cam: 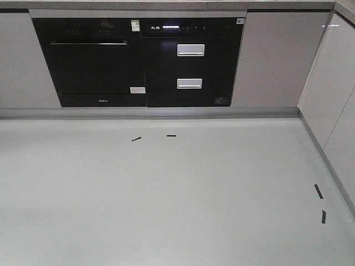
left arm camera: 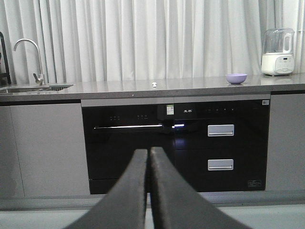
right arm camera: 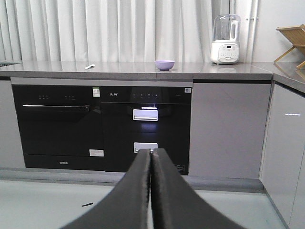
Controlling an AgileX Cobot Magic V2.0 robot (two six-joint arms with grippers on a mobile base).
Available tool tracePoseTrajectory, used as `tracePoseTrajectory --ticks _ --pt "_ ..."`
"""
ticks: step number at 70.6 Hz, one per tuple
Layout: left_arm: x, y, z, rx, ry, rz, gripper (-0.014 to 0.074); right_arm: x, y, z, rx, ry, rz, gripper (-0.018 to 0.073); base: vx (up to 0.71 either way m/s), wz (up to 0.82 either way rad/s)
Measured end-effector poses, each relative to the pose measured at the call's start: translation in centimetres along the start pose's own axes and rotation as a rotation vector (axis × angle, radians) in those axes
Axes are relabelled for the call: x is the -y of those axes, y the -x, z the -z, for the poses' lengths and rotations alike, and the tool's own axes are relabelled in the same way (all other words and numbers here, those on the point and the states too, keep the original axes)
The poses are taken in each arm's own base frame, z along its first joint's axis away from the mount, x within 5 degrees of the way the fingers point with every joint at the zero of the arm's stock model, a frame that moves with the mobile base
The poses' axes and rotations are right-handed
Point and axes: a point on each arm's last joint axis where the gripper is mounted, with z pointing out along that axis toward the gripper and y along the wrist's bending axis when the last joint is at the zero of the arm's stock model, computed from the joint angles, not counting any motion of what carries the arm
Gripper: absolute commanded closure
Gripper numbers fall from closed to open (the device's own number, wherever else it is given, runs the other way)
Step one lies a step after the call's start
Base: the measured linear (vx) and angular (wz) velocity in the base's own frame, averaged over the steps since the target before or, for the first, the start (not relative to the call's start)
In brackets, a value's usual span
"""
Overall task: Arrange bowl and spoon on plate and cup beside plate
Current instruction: 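Drive the base toward the counter holding the spoon and lavender bowl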
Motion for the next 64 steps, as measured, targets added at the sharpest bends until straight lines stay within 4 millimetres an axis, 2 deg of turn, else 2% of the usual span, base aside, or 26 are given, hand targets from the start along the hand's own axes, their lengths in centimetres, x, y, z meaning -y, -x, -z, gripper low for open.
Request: tracePoseTrajectory --ticks 64 --pt "0.00 0.00 0.00 0.000 0.000 0.000 0.0603 0.00 0.00 0.00 0.000 0.000 0.000 0.0570 0.00 0.00"
